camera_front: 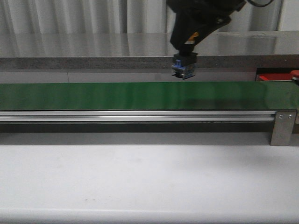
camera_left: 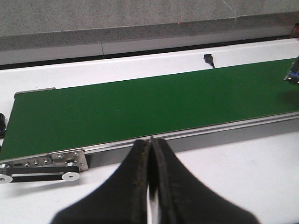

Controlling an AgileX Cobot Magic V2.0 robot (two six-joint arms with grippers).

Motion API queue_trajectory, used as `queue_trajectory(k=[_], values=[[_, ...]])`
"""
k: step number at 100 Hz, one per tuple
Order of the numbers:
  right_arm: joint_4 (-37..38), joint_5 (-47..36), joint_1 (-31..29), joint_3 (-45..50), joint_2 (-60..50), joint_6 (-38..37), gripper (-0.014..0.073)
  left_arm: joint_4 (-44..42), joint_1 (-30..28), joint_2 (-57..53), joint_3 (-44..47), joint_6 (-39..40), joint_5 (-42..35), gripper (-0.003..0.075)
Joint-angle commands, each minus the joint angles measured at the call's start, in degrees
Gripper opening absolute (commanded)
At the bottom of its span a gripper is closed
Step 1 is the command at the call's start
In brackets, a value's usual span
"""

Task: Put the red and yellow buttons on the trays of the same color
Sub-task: 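Carry the yellow button with the right gripper and release it in the yellow tray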

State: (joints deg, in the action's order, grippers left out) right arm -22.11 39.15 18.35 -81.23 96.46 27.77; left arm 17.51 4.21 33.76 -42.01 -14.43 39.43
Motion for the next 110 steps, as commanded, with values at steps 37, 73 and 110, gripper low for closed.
queue_trajectory(k=[37,73,110], values=[[-1.29,-4.65,-18.88,13.14,-16.79,-0.13,-0.0025,1.13,0.45,0.07,-1.63,0.18,-3.8,-0.002],[-1.42,-8.58,-34.93,20.84,-18.38,-2.07,-0.0025,1.13,0.45,0.07,-1.63,0.18,-3.8,-0.002],[-1.73,-16.74,-40.22,26.44,-15.65,-2.11,-0.0025,1.13,0.45,0.07,-1.63,0.18,-3.8,-0.002]])
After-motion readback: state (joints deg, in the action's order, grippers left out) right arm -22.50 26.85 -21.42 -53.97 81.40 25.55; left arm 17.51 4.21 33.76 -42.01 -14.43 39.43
